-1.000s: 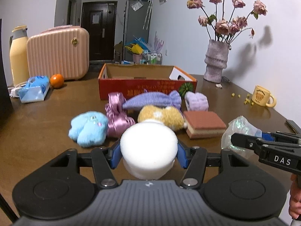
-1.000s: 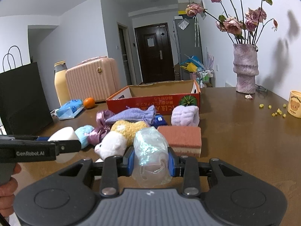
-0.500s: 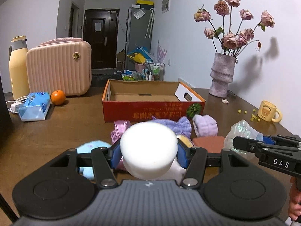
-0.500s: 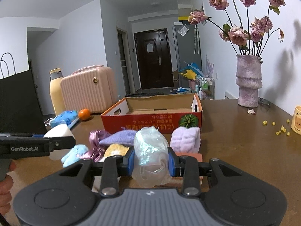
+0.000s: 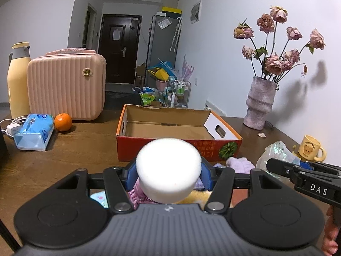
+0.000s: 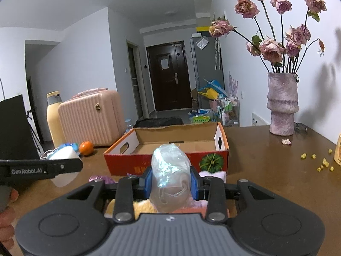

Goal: Organize soft objects
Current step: 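Carry the bag and the puck in both grippers over the cardboard box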

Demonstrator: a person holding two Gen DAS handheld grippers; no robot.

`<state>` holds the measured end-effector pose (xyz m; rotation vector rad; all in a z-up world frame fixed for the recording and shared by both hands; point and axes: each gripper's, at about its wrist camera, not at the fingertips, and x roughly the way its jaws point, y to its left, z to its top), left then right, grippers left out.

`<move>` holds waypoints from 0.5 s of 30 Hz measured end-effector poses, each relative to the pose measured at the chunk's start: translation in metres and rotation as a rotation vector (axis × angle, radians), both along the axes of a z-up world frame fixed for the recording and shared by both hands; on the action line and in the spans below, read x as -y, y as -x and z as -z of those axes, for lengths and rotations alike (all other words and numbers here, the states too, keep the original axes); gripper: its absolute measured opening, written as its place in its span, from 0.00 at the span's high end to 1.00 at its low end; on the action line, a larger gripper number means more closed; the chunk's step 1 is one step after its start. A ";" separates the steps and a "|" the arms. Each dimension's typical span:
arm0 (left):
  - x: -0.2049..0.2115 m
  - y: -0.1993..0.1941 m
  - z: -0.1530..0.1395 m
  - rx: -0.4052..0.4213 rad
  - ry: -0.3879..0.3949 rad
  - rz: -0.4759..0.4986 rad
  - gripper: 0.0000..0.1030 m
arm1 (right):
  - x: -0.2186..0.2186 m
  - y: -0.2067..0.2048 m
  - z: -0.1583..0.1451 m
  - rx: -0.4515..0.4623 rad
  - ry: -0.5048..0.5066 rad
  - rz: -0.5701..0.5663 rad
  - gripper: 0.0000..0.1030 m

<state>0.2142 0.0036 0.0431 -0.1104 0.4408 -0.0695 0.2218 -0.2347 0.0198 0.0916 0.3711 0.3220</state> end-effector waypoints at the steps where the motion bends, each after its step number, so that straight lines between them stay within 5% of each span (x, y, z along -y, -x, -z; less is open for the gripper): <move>1: 0.000 -0.004 0.000 0.001 0.002 -0.001 0.43 | -0.001 -0.003 -0.002 0.006 -0.001 0.003 0.67; 15: 0.004 -0.054 -0.013 0.044 0.026 -0.038 0.43 | -0.014 -0.054 -0.026 0.078 -0.022 0.024 0.67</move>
